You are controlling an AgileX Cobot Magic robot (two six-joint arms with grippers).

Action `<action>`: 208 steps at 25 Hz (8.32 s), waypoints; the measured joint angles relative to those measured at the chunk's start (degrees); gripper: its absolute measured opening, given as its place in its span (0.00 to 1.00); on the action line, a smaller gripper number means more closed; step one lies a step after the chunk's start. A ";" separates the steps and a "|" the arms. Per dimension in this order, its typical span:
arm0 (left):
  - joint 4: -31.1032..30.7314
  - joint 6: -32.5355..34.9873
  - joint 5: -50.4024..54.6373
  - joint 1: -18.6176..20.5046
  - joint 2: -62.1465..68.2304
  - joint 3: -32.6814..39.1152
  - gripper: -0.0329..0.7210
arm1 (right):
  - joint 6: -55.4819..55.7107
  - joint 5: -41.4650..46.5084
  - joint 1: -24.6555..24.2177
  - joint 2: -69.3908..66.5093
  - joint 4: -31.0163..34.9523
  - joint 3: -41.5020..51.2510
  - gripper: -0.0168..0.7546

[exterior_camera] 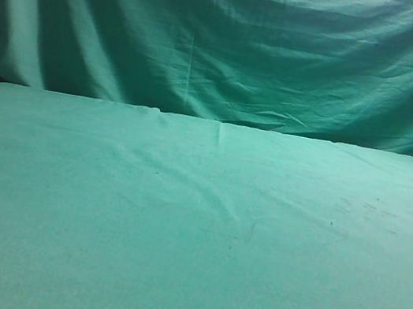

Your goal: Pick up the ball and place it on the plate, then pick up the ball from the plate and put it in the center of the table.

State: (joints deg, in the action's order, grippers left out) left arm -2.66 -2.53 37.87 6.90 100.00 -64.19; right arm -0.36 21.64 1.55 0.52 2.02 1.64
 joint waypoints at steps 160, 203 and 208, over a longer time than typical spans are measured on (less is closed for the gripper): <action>39.68 46.05 -3.84 -13.00 -66.84 33.26 0.04 | 2.58 35.51 37.17 -87.79 1.11 -70.93 0.45; 40.67 46.81 -8.35 -13.00 -72.53 40.87 0.04 | -3.83 25.77 37.27 -115.97 -1.98 -100.36 0.74; 43.19 46.81 -8.35 -13.00 -72.53 40.87 0.04 | -2.52 34.72 37.27 -106.98 -4.93 -103.72 0.19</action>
State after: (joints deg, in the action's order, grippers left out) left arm 40.54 44.27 29.52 -6.10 27.47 -23.32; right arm -2.88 56.36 38.82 -106.46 -2.90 -102.08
